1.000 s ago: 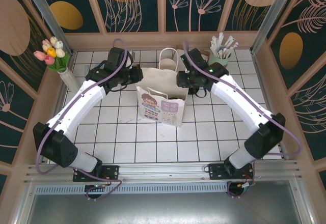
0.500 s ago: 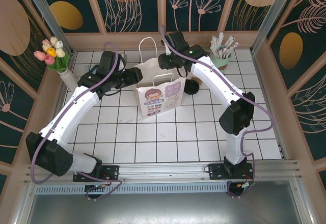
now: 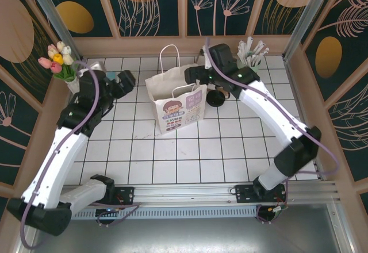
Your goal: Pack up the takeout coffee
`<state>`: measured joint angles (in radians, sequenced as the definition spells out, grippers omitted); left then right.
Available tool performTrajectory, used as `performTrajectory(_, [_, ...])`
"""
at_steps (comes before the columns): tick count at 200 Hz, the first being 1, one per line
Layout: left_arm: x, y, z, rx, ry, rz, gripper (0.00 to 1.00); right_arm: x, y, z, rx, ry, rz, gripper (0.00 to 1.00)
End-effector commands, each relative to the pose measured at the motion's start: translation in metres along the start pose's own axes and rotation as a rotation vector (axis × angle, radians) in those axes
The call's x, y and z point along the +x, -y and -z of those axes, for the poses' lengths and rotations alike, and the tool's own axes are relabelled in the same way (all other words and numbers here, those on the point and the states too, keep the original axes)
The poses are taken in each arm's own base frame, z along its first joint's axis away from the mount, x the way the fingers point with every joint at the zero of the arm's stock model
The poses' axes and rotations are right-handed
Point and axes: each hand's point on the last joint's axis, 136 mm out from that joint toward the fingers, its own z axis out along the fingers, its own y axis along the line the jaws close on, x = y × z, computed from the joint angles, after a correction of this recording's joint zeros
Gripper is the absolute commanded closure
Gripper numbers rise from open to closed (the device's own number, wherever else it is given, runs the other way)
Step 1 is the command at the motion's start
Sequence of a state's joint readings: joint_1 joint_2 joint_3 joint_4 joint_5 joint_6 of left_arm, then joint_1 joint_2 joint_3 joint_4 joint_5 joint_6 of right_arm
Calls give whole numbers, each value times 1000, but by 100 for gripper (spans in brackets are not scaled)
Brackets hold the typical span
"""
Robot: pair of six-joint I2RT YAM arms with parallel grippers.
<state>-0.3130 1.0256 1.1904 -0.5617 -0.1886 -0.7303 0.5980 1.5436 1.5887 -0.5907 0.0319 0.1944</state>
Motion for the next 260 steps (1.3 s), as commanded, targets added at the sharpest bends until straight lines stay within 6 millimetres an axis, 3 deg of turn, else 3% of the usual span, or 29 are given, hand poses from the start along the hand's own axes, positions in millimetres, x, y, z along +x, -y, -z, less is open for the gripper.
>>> performTrajectory(1, [13,-58,-5,-237,38,110,1,-33,9,25,-44,194,-148,1])
performTrajectory(17, [48,-77,-20,-272,-42,162,1,-33,24,34,-97,263,-258,1])
performTrajectory(28, [76,-79,-37,-240,-119,208,1,-30,29,36,-147,289,-316,1])
performTrajectory(53, [123,-56,-72,-62,-276,327,2,-18,23,31,-242,248,-344,1])
performTrajectory(77, [144,-45,-93,0,-361,355,1,0,6,21,-338,149,-325,2])
performTrajectory(138, [156,-37,-121,19,-417,334,1,36,-17,14,-447,7,-279,3])
performTrajectory(187, [138,-32,-143,-24,-377,258,2,49,-33,22,-524,-86,-209,5])
performTrajectory(221, [140,-34,-151,-38,-374,266,1,35,7,29,-283,2,-211,1])
performTrajectory(260, [131,-41,-143,-65,-324,245,1,-9,60,70,-33,231,-207,1])
